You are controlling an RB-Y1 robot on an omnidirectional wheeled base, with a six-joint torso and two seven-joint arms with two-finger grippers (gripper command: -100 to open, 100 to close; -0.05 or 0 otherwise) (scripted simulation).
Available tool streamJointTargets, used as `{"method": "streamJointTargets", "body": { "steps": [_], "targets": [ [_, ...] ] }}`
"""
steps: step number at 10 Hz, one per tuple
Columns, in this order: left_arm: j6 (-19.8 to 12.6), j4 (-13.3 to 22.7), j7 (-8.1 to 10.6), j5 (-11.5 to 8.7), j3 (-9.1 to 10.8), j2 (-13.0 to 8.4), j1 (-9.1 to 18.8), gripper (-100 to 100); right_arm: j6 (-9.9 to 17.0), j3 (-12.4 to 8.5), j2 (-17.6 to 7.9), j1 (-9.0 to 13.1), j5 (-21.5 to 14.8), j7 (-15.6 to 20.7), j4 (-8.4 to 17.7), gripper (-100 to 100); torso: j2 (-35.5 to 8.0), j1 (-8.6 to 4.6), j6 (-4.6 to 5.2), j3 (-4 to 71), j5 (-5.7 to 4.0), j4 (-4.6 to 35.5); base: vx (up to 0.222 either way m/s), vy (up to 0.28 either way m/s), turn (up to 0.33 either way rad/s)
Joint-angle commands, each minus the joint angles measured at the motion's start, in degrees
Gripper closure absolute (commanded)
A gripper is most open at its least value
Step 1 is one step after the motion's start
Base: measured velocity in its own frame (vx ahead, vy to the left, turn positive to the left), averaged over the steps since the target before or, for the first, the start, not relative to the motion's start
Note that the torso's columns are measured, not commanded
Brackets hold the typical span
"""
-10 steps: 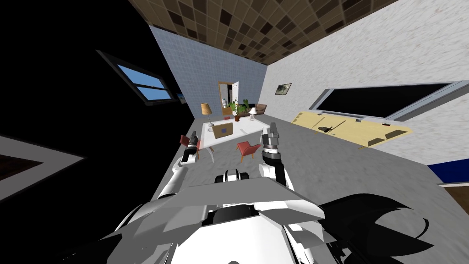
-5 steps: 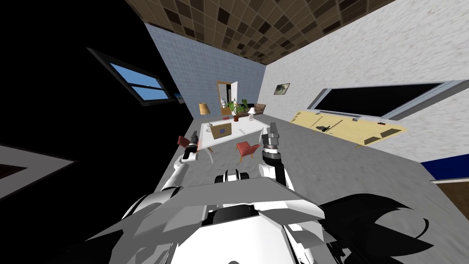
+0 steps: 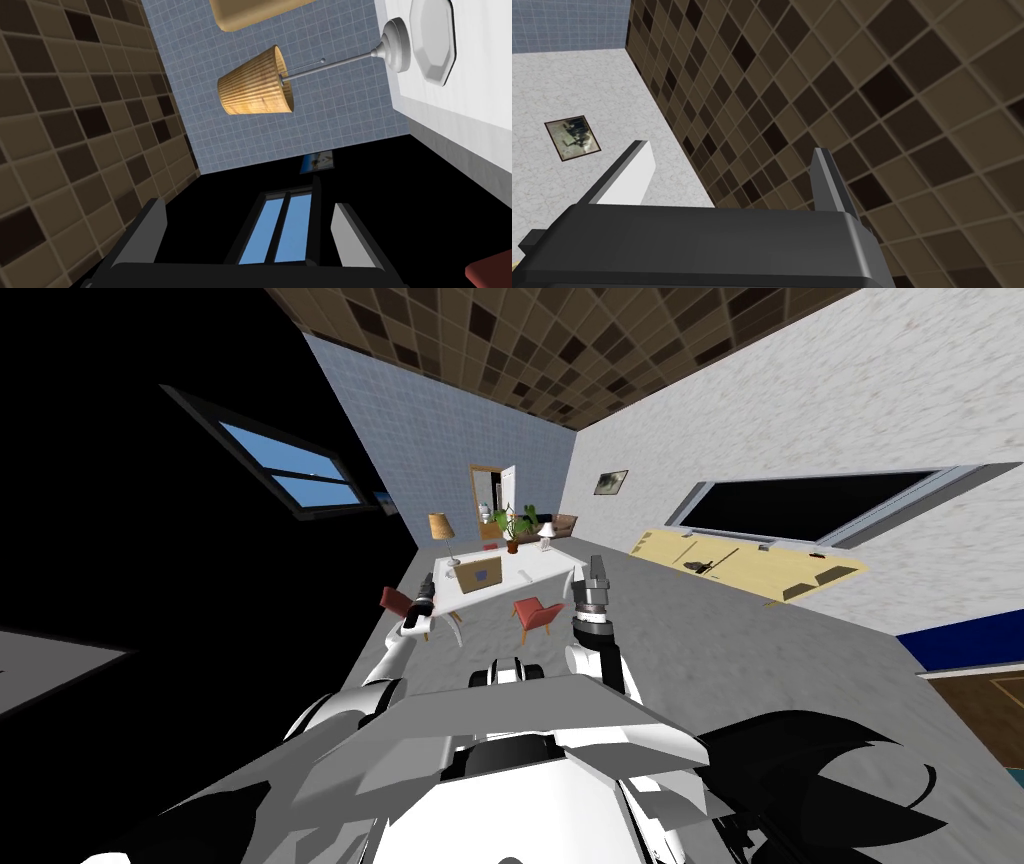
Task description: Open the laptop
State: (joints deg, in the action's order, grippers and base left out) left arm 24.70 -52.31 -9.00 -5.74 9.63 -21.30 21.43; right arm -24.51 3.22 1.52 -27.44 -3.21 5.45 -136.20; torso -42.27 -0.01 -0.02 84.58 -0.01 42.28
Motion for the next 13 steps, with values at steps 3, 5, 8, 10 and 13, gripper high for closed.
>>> {"method": "streamJointTargets", "body": {
  "steps": [3,5,8,10,13],
  "targets": [
    [-2.24,7.36,-2.36,0.79,0.13,-0.18,5.64,-100,0.00,0.00,0.00,0.00,0.00,0.00,0.00,0,-0.02,0.05,0.00,-0.01,0.02,0.00,0.037,-0.040,-0.034],
    [-3.45,11.64,-3.72,1.29,0.16,-0.27,8.82,-100,0.00,0.00,0.00,0.00,0.00,0.00,0.00,0,0.00,-0.04,0.03,0.00,-0.01,0.01,0.048,-0.053,-0.057],
    [-4.47,15.44,-4.92,1.72,0.18,-0.46,11.57,-100,0.00,0.00,0.00,0.00,0.00,0.00,0.00,0,-0.08,0.08,0.00,-0.05,0.02,0.02,0.032,-0.040,-0.027],
    [-5.28,18.19,-5.90,2.07,0.20,-0.78,13.80,-100,0.00,0.00,0.00,0.00,0.00,0.00,0.00,0,-0.03,0.04,0.02,-0.02,0.02,0.02,0.032,-0.031,-0.038],
    [-5.73,20.65,-6.54,2.33,0.14,-1.46,15.70,-100,0.00,0.00,0.00,0.00,0.00,0.00,0.00,0,0.03,-0.04,0.02,0.02,-0.01,-0.01,0.037,-0.039,-0.034]
  ]
}}
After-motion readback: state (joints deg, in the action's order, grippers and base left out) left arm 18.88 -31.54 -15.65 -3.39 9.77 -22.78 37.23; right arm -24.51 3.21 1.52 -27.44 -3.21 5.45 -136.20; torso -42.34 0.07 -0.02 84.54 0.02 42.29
